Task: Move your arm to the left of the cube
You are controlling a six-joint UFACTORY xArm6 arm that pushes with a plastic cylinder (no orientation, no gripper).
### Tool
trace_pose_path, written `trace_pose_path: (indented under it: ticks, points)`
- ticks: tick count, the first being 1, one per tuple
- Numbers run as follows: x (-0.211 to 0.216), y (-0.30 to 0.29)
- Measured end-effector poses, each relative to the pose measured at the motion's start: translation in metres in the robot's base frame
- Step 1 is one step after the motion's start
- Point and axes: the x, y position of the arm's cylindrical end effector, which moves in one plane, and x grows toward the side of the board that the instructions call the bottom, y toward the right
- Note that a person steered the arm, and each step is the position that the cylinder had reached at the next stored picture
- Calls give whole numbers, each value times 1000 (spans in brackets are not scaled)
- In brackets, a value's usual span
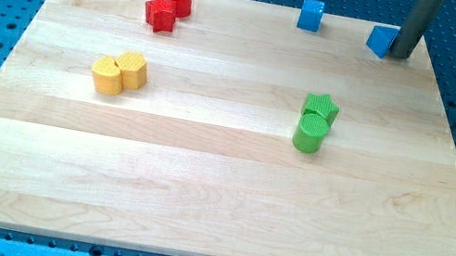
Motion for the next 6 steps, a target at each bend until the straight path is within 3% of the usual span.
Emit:
trace_pose_path:
  ticks: [6]
  points:
    - [5, 1]
